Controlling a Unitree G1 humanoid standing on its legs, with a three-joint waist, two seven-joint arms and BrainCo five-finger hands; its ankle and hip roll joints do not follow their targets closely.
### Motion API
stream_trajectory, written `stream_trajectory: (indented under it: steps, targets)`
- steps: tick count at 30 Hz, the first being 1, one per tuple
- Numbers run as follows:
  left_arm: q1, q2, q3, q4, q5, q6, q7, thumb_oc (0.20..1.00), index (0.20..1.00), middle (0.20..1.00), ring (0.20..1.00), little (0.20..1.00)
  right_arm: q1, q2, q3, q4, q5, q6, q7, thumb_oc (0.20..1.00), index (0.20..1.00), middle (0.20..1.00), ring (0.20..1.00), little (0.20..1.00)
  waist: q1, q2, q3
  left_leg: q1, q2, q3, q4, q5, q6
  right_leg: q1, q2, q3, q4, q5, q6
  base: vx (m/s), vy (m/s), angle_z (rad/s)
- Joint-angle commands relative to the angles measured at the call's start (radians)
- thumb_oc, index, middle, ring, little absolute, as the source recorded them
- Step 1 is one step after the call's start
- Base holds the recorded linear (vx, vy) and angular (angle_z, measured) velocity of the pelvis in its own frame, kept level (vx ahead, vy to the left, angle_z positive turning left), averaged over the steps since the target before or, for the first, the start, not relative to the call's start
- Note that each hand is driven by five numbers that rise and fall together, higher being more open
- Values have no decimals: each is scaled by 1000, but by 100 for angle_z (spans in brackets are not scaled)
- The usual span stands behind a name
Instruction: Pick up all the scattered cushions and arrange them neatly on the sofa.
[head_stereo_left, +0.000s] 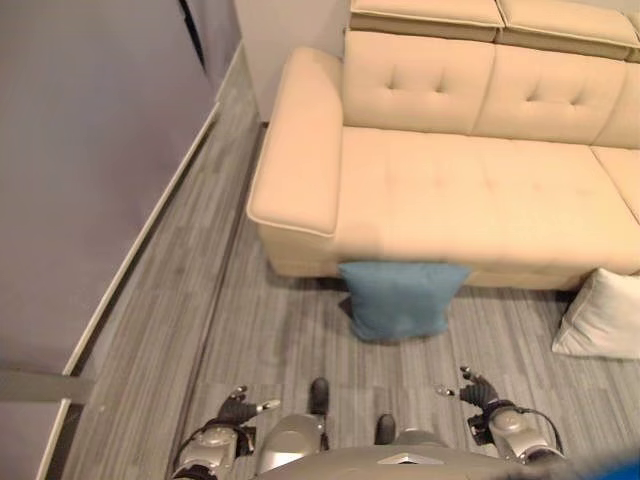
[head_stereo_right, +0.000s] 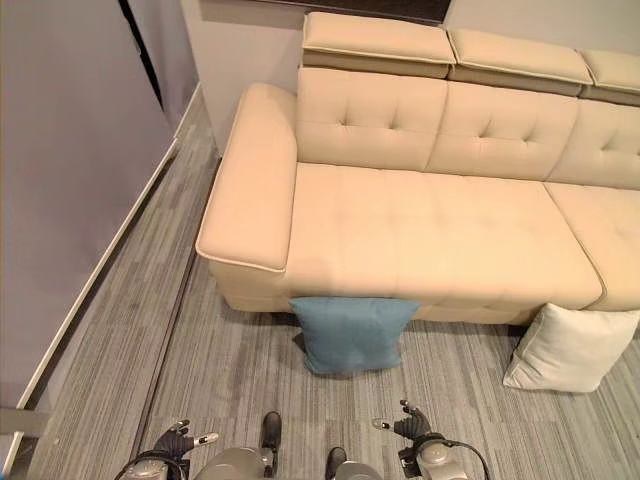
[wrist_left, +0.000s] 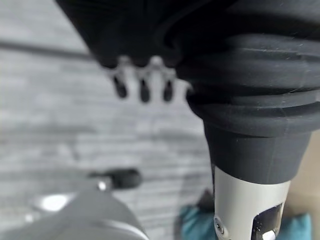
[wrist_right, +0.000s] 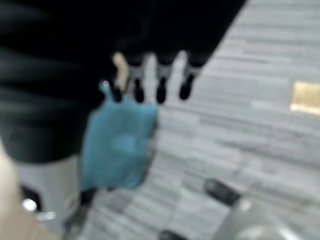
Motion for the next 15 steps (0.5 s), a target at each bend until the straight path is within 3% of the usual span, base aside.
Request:
stream_trajectory:
  steps: [1, 4, 9, 11, 13, 15]
  targets:
    - [-28, 12, 24, 39, 27, -16, 9, 1000, 1000, 1000, 1000, 1000, -51, -30, 7, -15, -7, -16, -3, 1000, 1000, 1000, 1000, 1000, 30, -10, 10, 35, 4, -111, 59, -90, -40, -63, 24, -11, 51, 101, 23, 51, -7, -30]
    - [-21, 16, 36, 42, 25, -18, 12, 1000, 1000, 1000, 1000, 1000, -61, -35, 8, -35, -14, -14, -6, 1000, 1000, 1000, 1000, 1000, 42, 3, 6, 50, 24, -101, 39, -102, -46, -63, -46, -50, -22, 135, 24, 82, -96, -17]
    - [-14, 21, 60, 62, 25, -19, 15, 1000, 1000, 1000, 1000, 1000, -69, -43, -1, -65, -25, -6, -1, 1000, 1000, 1000, 1000, 1000, 37, 5, 9, 95, 56, -111, 38, -143, -67, -113, -146, 0, -160, 256, 74, 177, -164, -20]
    - [-14, 23, 69, 62, 21, -23, 18, 1000, 1000, 1000, 1000, 1000, -67, -44, -1, -67, -36, -3, 1, 1000, 1000, 1000, 1000, 1000, 35, 0, 9, 118, 71, -116, 40, -158, -80, -126, -162, 3, -173, 289, 92, 228, -222, 6]
    - [-11, 24, 72, 64, 20, -24, 19, 1000, 1000, 1000, 1000, 1000, -65, -46, 0, -67, -37, -3, 4, 1000, 1000, 1000, 1000, 1000, 36, -3, 8, 128, 74, -115, 39, -162, -86, -108, -158, -9, -185, 287, 96, 194, -192, 11]
    - [-10, 12, 73, 58, -4, -29, 25, 1000, 1000, 1000, 1000, 1000, -55, -46, 5, -55, -42, -3, 9, 1000, 1000, 1000, 1000, 1000, 39, -8, -4, 143, 107, -126, 32, -161, -111, -96, -136, -15, -183, 265, 94, 274, -306, 21]
